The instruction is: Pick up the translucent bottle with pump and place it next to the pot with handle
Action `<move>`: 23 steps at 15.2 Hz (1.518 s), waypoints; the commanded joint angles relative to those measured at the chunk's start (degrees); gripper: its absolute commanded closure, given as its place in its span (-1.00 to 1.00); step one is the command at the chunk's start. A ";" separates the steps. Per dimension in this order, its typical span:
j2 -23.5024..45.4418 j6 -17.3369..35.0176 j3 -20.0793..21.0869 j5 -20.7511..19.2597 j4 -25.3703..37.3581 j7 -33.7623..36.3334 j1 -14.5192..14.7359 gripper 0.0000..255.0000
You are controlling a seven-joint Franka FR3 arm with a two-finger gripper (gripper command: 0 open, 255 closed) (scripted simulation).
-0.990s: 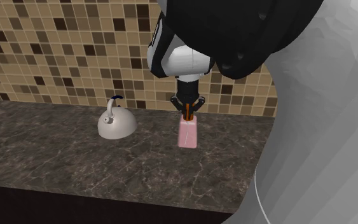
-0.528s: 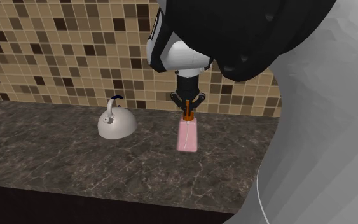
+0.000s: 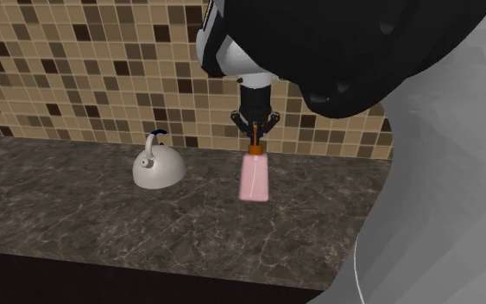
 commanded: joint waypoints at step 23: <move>-1.55 -18.66 -0.17 0.34 17.10 -0.66 -0.07 1.00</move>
